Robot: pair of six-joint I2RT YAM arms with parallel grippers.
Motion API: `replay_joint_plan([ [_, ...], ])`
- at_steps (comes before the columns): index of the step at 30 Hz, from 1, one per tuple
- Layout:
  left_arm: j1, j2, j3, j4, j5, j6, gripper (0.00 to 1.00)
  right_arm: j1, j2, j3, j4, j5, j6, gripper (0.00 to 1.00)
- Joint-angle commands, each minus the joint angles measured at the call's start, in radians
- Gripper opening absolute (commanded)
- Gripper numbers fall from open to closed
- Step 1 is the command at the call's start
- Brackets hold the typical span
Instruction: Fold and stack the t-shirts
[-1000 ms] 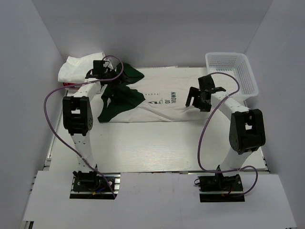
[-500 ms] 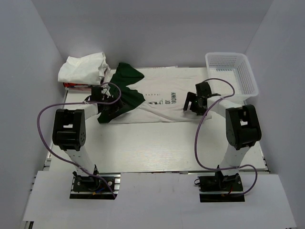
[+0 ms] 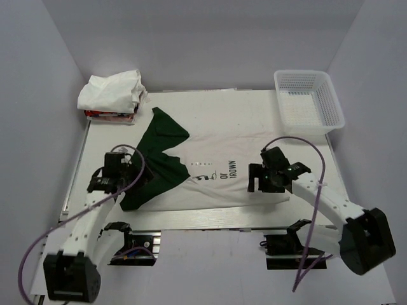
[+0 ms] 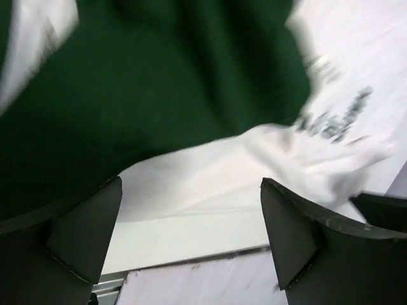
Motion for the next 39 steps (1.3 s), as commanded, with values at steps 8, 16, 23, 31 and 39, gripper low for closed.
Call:
replay_joint_plan([
  [8, 0.012, -0.156, 0.219, -0.096, -0.231, -0.05, 1.0, 0.214, 0.158, 0.29, 0.484, -0.302, -0.135, 0.91],
  [16, 0.012, -0.137, 0.184, -0.104, -0.216, -0.018, 1.0, 0.335, 0.682, 0.816, 0.48, -0.355, -0.218, 0.91],
  [23, 0.012, -0.137, 0.195, -0.177, -0.243, 0.036, 1.0, 0.419, 1.011, 1.137, 0.362, -0.296, -0.208, 0.91],
  [31, -0.001, -0.157, 0.195, -0.151, -0.213, 0.074, 1.0, 0.469, 1.141, 1.241, 0.313, -0.23, -0.169, 0.8],
  [39, -0.001, -0.177, 0.175, -0.133, -0.202, 0.074, 1.0, 0.496, 1.109, 1.248, 0.276, -0.155, -0.184, 0.01],
])
